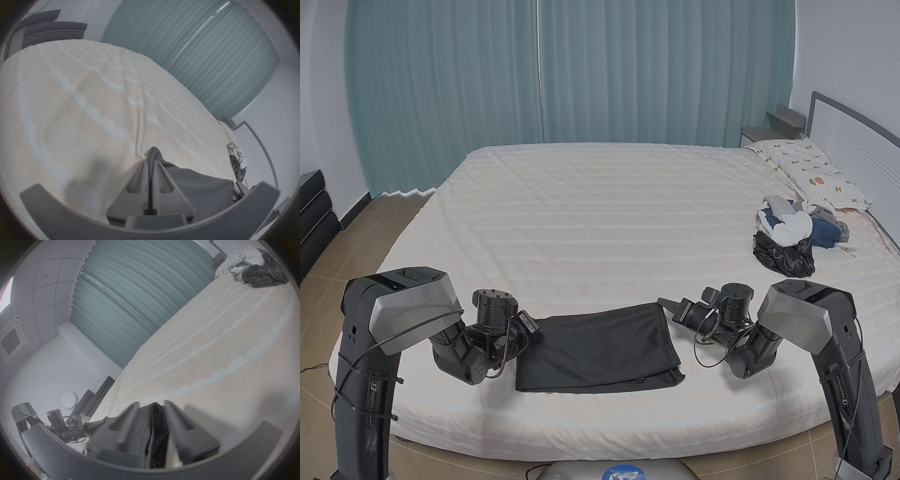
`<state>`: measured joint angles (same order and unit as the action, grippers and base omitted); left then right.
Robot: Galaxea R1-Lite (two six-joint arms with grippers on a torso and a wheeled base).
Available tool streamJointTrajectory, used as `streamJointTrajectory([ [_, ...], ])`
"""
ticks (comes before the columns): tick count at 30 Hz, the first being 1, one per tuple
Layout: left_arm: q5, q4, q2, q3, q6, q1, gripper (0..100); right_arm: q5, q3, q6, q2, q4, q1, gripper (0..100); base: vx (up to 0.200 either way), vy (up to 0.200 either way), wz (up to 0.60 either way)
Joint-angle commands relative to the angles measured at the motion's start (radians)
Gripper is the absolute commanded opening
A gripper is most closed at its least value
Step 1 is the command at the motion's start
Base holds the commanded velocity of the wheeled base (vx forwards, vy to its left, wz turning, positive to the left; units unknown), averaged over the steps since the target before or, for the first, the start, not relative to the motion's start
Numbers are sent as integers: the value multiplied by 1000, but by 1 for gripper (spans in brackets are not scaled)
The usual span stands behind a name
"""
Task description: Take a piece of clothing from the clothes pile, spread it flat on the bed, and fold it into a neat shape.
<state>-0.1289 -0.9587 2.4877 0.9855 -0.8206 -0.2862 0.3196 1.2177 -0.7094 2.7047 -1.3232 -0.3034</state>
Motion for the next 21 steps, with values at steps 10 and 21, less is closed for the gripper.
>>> streamJointTrajectory([
  [10,0,-156,-3,-68,-31,13,100,-2,-46,-13,4,-41,3,100,0,0,0],
  [21,55,-189,4,-30,-26,5,100,-2,-132,-13,-23,-108,-2,100,0,0,0],
])
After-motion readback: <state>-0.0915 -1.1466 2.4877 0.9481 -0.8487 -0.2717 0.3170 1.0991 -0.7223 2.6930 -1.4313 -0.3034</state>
